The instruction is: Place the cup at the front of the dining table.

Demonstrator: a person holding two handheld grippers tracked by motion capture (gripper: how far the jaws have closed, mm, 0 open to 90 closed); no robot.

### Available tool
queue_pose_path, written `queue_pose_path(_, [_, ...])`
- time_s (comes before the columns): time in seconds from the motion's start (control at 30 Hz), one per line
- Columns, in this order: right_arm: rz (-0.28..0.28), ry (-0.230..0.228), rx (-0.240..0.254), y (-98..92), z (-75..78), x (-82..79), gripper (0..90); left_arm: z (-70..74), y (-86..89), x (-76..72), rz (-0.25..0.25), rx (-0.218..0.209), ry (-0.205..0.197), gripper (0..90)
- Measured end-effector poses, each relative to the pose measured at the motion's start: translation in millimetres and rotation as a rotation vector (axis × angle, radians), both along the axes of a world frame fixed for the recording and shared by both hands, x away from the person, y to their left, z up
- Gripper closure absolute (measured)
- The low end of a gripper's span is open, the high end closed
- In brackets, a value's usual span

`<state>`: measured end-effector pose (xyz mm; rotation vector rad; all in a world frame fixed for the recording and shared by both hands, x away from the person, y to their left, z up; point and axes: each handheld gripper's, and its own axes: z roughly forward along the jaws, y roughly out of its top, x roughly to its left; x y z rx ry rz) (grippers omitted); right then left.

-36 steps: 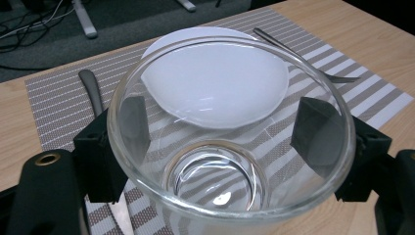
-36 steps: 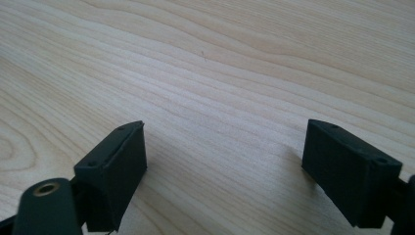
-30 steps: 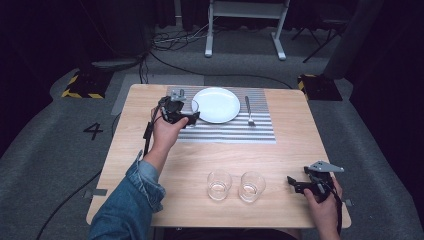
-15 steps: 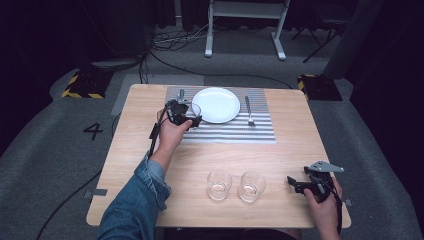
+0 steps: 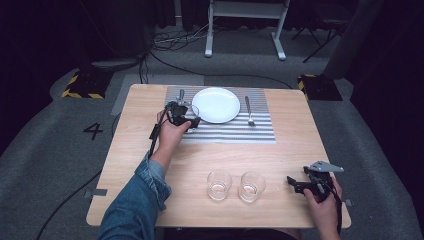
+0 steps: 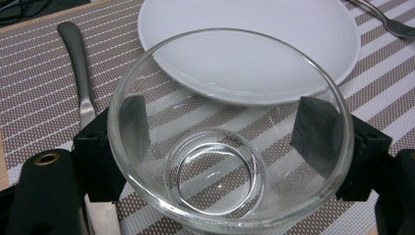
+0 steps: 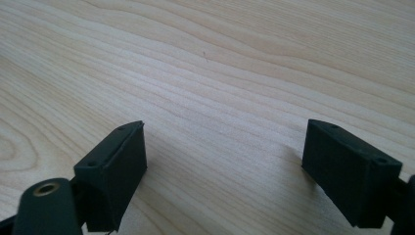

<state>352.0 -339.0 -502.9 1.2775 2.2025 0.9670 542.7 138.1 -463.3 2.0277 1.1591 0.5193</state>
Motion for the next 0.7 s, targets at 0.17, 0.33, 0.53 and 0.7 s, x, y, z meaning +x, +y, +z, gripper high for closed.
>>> queue_pose_path(0.17, [-0.001,0.000,0.000,0.1,0.0,0.0,16.5,1.4,0.3,-2.5,-0.006,0.023,0.020,19.1])
queue_pose_path(0.33, [0.000,-0.001,-0.001,-0.1,-0.1,0.1,16.5,1.8,0.8,-3.1,0.012,0.034,0.015,18.9])
queue_pose_path(0.53, [0.000,0.000,0.000,0.0,0.0,0.0,16.5,4.2,-0.2,-5.4,0.020,0.035,-0.002,18.3])
queue_pose_path(0.7, [0.000,0.000,0.000,0.0,0.0,0.0,16.5,10.2,-0.7,-9.3,0.036,0.041,-0.009,17.4])
